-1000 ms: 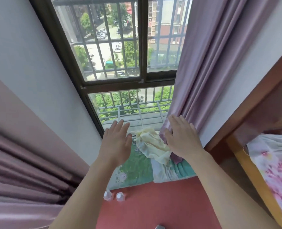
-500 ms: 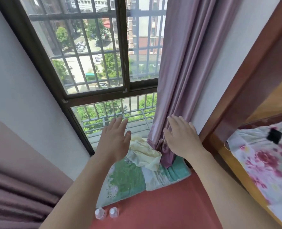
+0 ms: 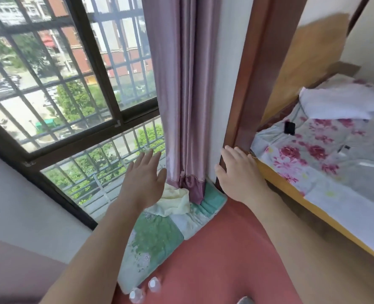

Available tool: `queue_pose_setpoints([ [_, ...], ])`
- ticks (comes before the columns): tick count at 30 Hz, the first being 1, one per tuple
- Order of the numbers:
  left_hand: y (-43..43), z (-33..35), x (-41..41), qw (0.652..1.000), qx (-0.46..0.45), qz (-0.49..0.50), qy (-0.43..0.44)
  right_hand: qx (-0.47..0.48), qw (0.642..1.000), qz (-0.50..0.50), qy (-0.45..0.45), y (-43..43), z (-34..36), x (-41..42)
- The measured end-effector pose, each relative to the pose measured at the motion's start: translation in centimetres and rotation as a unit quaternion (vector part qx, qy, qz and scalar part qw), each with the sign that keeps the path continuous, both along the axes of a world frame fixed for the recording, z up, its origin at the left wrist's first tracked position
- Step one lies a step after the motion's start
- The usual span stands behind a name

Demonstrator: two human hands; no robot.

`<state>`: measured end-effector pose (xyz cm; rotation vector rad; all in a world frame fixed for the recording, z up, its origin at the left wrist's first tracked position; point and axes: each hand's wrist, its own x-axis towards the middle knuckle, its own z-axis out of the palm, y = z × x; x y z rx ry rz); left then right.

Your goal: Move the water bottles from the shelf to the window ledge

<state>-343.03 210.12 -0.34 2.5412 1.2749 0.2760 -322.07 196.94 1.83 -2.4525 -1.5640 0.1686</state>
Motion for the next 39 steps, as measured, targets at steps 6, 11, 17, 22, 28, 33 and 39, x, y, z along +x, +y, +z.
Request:
queue_pose_setpoints([
  [6,-3.4,1.0,4.8,0.997,0.003,-0.082,0.009,0.015,0.998,-0.067,0.003,-6.3,-0.1,3.5],
  [11,-7.8,2.0,11.4,0.987,0.038,-0.155,-0.001,0.033,0.992,-0.120,-0.003,-13.3,0.6,8.0],
  [17,-15.6,2.8,20.0,0.975,0.044,-0.216,-0.017,0.039,0.984,-0.172,0.014,-23.2,1.7,13.9],
  [22,-23.1,3.3,26.5,0.960,0.058,-0.274,-0.030,0.041,0.977,-0.211,0.009,-31.3,2.3,17.9],
  [28,-29.3,3.1,33.2,0.939,0.053,-0.339,-0.031,0.047,0.957,-0.285,0.032,-39.8,2.4,21.2],
  [33,-33.9,3.1,38.9,0.911,0.039,-0.409,-0.029,0.055,0.929,-0.363,0.035,-45.6,1.5,23.6],
  [39,-38.2,2.4,47.1,0.865,0.036,-0.500,-0.011,0.058,0.884,-0.464,0.015,-50.8,1.1,26.0],
])
